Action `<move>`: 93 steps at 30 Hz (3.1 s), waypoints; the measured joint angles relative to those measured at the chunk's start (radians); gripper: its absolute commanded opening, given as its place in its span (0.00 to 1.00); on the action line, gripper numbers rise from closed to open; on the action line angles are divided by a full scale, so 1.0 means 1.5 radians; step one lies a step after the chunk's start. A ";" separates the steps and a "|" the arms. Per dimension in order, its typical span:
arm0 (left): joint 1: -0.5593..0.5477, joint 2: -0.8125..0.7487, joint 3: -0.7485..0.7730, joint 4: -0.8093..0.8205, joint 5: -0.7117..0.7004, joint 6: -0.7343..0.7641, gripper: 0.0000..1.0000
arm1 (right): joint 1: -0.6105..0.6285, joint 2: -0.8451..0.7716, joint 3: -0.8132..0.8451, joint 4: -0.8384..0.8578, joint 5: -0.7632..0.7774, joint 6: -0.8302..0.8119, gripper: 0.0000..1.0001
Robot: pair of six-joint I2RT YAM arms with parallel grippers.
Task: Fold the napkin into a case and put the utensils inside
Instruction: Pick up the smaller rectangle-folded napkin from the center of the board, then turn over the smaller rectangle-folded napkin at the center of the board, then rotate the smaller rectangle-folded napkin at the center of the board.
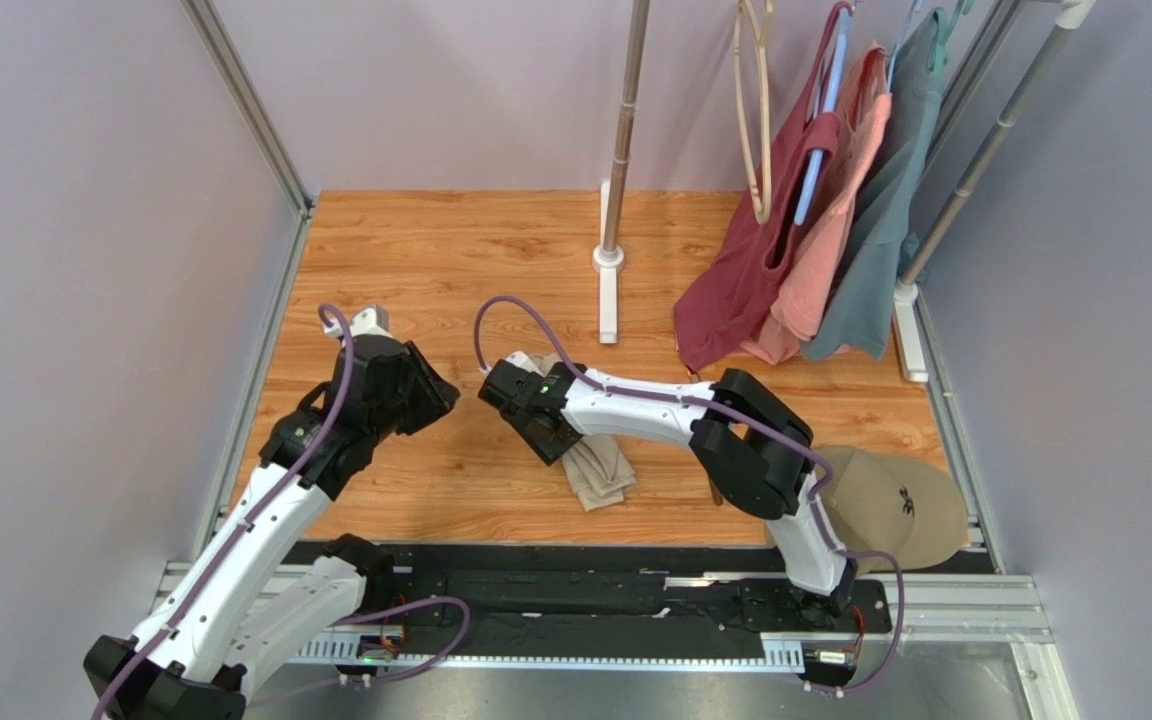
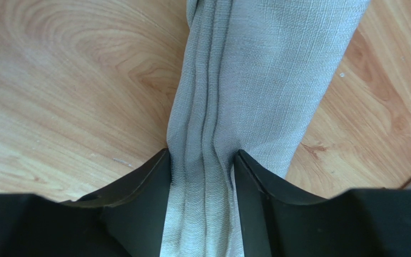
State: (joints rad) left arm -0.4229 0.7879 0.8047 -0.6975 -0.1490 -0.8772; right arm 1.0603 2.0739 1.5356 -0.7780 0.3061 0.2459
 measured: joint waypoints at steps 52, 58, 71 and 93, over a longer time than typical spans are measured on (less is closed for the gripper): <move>0.000 0.081 -0.004 0.016 0.049 0.020 0.38 | -0.246 0.034 -0.303 0.797 -0.840 0.477 0.20; 0.000 0.115 -0.014 0.051 0.085 0.039 0.31 | -0.300 0.034 -0.365 0.836 -0.846 0.481 0.64; -0.020 0.303 -0.092 0.235 0.244 0.062 0.18 | -0.329 -0.209 -0.356 0.396 -0.651 0.181 0.54; -0.002 0.687 0.156 0.304 0.273 0.107 0.21 | -0.230 -0.197 -0.422 0.364 -0.599 0.117 0.16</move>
State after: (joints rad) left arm -0.4252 1.8191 1.0393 -0.2417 0.2600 -0.7166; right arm 0.7147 1.7786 0.9024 -0.2314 -0.5919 0.4213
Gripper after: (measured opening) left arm 0.147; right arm 0.152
